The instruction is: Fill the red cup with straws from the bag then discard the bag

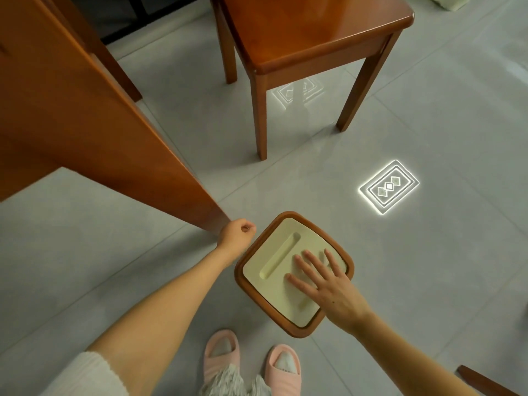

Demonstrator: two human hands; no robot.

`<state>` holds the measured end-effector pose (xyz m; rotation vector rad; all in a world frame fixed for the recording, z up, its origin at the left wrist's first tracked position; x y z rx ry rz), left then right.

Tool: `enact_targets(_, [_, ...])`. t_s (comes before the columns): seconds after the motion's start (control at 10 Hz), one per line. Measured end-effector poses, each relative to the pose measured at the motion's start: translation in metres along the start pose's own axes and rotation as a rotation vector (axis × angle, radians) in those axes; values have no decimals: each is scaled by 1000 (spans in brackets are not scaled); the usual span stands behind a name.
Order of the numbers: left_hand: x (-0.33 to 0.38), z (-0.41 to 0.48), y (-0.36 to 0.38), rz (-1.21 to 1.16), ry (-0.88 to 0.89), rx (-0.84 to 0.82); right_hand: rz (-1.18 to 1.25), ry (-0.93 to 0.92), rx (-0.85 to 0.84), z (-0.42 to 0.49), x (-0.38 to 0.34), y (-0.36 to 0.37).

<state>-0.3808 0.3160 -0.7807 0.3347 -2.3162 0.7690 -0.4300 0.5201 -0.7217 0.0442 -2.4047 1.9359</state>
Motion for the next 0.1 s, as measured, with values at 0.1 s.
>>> enact_targets(0.1, [17,-18,-13,74,41,8,52,39,-6,-2,1,-22])
Point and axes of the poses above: each hand's wrist, its own z-axis towards the middle knuckle, its own y-axis out of the palm, x = y × z, the point moved 9 cm from there along z, towards the middle knuckle, and after that the axes turned 5 degrees about -z, right-handed, at the moved point
